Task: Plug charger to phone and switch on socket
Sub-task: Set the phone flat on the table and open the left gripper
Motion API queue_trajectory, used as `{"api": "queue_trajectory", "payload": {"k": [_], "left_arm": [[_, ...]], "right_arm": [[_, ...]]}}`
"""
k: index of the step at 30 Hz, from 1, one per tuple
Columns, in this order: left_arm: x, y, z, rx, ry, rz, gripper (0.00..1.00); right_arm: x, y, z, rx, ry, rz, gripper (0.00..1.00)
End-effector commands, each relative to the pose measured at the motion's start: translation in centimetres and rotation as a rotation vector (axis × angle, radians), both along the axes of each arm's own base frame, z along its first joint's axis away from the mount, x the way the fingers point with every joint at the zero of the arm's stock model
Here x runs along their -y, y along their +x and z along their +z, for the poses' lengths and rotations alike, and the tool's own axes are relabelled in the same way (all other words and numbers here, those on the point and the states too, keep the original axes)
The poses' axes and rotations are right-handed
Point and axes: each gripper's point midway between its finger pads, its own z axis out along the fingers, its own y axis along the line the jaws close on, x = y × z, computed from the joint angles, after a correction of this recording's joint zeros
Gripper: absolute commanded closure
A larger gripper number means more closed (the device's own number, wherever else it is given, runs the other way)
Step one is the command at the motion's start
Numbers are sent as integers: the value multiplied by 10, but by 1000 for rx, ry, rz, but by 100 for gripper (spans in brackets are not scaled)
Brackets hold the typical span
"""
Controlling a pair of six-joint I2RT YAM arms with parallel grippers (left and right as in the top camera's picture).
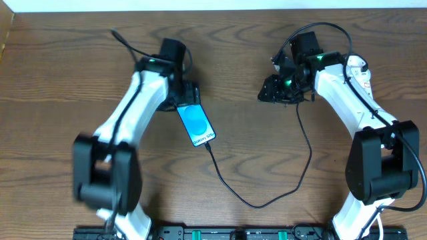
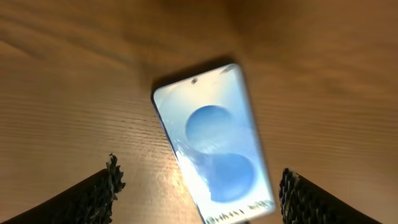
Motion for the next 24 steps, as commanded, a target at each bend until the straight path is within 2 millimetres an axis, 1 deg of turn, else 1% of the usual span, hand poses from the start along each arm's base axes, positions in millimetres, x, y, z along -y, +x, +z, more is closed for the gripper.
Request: {"api": "queue_trajectory", "payload": {"k": [1, 3, 4, 7, 10, 11, 13, 14, 17, 19, 24], "left_arm": [[-6, 2, 77, 209, -20, -3, 16], [-8, -6, 115, 308, -42, -1, 16], [-9, -10, 130, 349, -51, -1, 16], [-11, -20, 158, 426, -69, 0, 16], [-14, -32, 184, 496, -86, 2, 16], [-15, -36, 188, 507, -88, 2, 16], [-16, -41, 193, 516, -90, 2, 16], [-16, -44, 195, 517, -91, 2, 16], [-17, -47, 194, 509, -89, 2, 16], [-18, -50, 192, 496, -86, 2, 16], [-18, -50, 191, 493, -85, 2, 16]], "right_arm": [[6, 6, 16, 51, 1, 9, 55], [7, 5, 30, 96, 2, 33, 55], [7, 5, 39, 124, 2, 42, 55], [14, 4, 59, 181, -28, 28, 55], [26, -3, 89, 256, -77, 5, 54], [30, -6, 101, 284, -91, -4, 54], [34, -10, 111, 309, -101, -11, 54], [37, -14, 121, 331, -107, -17, 53], [39, -20, 133, 357, -108, -22, 53], [40, -24, 137, 358, -107, -22, 53], [42, -26, 134, 345, -120, -25, 53]]}}
